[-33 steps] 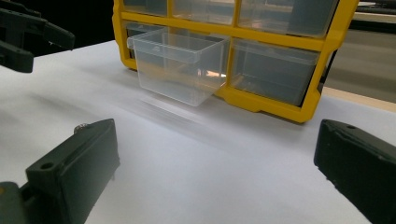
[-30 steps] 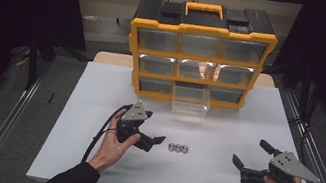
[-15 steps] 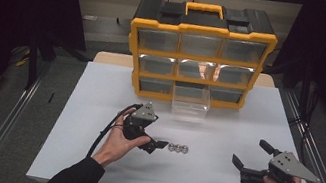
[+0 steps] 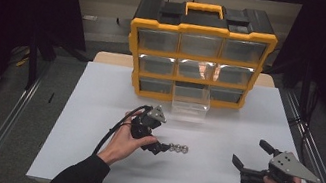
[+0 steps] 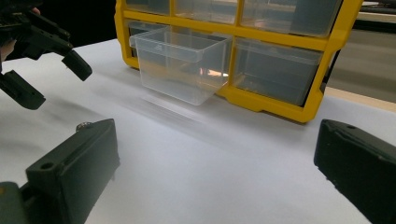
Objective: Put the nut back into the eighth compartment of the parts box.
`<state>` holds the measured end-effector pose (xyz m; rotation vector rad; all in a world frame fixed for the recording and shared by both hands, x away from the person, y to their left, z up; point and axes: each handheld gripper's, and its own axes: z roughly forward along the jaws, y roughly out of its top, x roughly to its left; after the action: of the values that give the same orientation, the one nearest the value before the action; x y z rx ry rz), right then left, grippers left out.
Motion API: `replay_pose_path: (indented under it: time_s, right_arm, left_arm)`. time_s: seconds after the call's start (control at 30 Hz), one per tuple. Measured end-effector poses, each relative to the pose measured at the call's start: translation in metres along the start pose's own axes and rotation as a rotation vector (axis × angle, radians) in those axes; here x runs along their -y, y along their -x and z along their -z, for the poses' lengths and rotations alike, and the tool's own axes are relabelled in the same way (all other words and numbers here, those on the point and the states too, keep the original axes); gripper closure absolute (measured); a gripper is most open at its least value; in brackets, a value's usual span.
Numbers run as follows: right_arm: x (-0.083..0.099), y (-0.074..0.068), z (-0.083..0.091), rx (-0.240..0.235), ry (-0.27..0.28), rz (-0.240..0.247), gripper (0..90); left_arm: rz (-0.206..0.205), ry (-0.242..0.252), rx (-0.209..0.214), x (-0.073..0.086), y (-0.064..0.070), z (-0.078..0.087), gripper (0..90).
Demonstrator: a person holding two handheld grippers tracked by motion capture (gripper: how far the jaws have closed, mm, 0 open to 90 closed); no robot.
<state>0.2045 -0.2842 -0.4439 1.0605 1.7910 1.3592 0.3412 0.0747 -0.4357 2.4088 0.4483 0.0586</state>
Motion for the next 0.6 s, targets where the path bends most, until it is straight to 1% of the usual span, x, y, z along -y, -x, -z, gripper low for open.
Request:
replay_pose_path:
  time_s: [0.03,0.1,0.13,0.17,0.2,0.23,0.27,0.3,0.33,0.37,0.4,0.43,0.47,0.53,0.6]
  right_arm:
    - [0.0,0.0,0.0,-0.004,-0.003,0.003,0.0]
    - [0.0,0.0,0.0,-0.005,-0.001,0.003,0.0]
    - [0.0,0.0,0.0,-0.004,-0.003,0.002,0.0]
    - [0.0,0.0,0.0,-0.004,-0.003,0.003,0.0]
    - [0.0,0.0,0.0,-0.004,-0.003,0.003,0.0]
    - [0.0,0.0,0.0,-0.004,-0.003,0.003,0.0]
    - [0.0,0.0,0.0,-0.005,-0.003,0.004,0.0]
    - [0.0,0.0,0.0,-0.005,-0.003,0.005,0.0]
    - [0.0,0.0,0.0,-0.006,-0.002,0.006,0.0]
    - [0.0,0.0,0.0,-0.007,-0.002,0.006,0.0]
    - [0.0,0.0,0.0,-0.007,-0.002,0.005,0.0]
    - [0.0,0.0,0.0,-0.007,-0.002,0.006,0.0]
    - [0.0,0.0,0.0,-0.007,-0.002,0.006,0.0]
    - [0.0,-0.001,0.0,-0.003,-0.003,0.008,0.0]
    - [0.0,-0.001,0.0,-0.006,-0.005,0.005,0.0]
  left_arm:
    - [0.014,-0.01,0.008,-0.001,0.0,-0.002,8.0]
    - [0.018,-0.03,0.002,-0.002,0.001,-0.004,7.8]
    - [0.019,-0.048,0.009,-0.004,0.0,-0.005,7.8]
    - [0.023,-0.055,0.017,-0.005,0.0,-0.006,7.8]
    - [0.021,-0.064,0.022,-0.006,0.0,-0.007,7.7]
    - [0.007,-0.083,0.029,-0.007,-0.001,-0.008,7.5]
    - [-0.01,-0.109,0.049,-0.009,-0.002,-0.008,6.6]
    - [0.006,-0.109,0.067,-0.01,0.0,-0.009,5.8]
    - [0.001,-0.121,0.076,-0.011,-0.001,-0.01,6.3]
    - [0.009,-0.135,0.077,-0.012,0.0,-0.011,5.8]
    - [-0.037,-0.16,0.079,-0.013,-0.001,-0.01,5.7]
    - [0.001,-0.141,0.068,-0.013,0.002,-0.012,5.8]
    - [-0.012,-0.149,0.066,-0.014,0.002,-0.013,5.8]
    - [-0.006,-0.155,0.069,-0.015,0.003,-0.015,5.9]
    - [-0.012,-0.181,0.068,-0.018,0.002,-0.017,6.0]
